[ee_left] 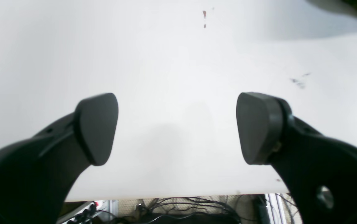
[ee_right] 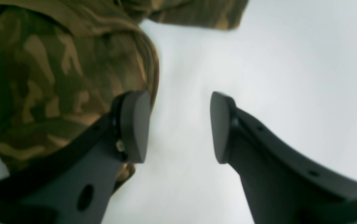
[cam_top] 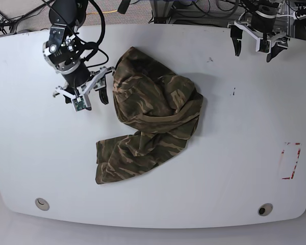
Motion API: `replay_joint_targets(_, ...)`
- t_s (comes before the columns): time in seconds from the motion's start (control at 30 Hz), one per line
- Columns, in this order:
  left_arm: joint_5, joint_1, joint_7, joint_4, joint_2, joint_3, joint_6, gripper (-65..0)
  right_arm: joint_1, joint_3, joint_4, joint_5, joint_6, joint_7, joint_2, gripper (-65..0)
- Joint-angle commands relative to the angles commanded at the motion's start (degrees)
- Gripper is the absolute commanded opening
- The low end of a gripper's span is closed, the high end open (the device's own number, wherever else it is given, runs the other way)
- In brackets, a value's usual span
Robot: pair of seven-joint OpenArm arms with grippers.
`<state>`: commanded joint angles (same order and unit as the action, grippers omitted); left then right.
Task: Fold the T-shirt properly
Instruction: 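Lower the right gripper onto the camouflage shirt and pinch its edge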
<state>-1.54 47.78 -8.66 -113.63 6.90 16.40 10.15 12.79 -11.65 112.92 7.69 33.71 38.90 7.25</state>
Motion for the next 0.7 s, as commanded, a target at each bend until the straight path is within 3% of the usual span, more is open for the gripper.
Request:
replay_joint_targets(0.23,0.0,0.1,0.0,-0.1,-1.3,0.0,0.0,-8.9,-6.6,10.9,-5.6,-0.1,0.18,0.0,7.1,-34.4)
replay_joint_targets(0.37,0.1,0.1,0.0,-0.1,-2.7,0.0,0.0,-8.9,-10.3,11.9,-9.5,-0.1,0.44,0.0,7.6,-34.4)
replay_joint_targets(0.7,0.1,0.1,0.0,-0.1,-2.7,0.0,0.0,-8.9,-17.2,19.0,-18.1,-0.1,0.35,-1.9,7.9,-34.4)
